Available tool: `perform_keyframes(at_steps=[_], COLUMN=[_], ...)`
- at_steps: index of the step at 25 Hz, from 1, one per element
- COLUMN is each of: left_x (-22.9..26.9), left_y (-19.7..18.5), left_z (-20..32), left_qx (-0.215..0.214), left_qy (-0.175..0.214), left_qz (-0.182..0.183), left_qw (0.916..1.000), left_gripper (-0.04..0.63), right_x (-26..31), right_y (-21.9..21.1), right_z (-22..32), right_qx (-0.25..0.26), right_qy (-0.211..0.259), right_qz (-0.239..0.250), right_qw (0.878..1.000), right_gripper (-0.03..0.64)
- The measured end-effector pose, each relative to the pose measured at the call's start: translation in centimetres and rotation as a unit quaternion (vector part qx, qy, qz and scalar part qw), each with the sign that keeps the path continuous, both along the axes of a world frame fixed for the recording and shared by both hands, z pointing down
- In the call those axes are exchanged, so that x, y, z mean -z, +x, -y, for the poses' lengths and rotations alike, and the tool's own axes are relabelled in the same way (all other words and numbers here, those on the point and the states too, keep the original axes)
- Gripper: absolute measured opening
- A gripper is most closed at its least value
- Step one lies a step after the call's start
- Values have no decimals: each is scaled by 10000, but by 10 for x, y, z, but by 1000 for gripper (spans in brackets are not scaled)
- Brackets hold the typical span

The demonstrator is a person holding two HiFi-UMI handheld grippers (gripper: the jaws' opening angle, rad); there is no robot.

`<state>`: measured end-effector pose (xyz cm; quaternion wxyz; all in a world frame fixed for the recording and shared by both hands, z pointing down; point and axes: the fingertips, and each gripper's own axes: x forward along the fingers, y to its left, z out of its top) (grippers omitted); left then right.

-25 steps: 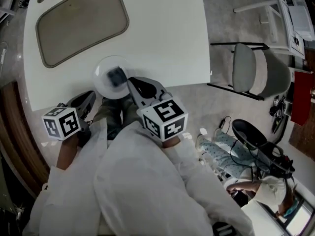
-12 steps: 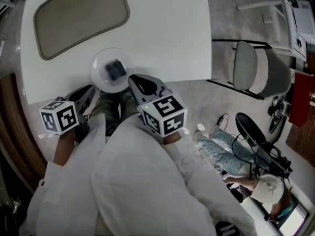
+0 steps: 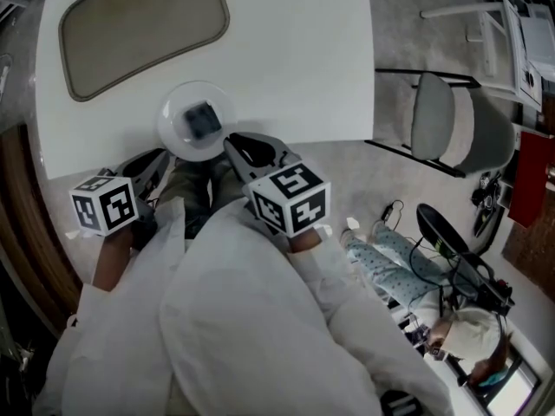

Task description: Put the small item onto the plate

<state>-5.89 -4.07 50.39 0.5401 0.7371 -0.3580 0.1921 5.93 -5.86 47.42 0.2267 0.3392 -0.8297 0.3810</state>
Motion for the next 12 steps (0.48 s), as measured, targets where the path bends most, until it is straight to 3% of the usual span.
perform_keyframes(at_steps=[12], left_x=[-3], left_y=[2], left_z=[2], left_qx=[176], left_qy=[-128], left_qz=[-50], left_qw=[9998], left_gripper=[20], right_x=[-12], right_y=[9], right_z=[2], right_qx=[-235], right_qy=[-205], right_qz=[-36], right_qw=[9995], right_gripper=[26])
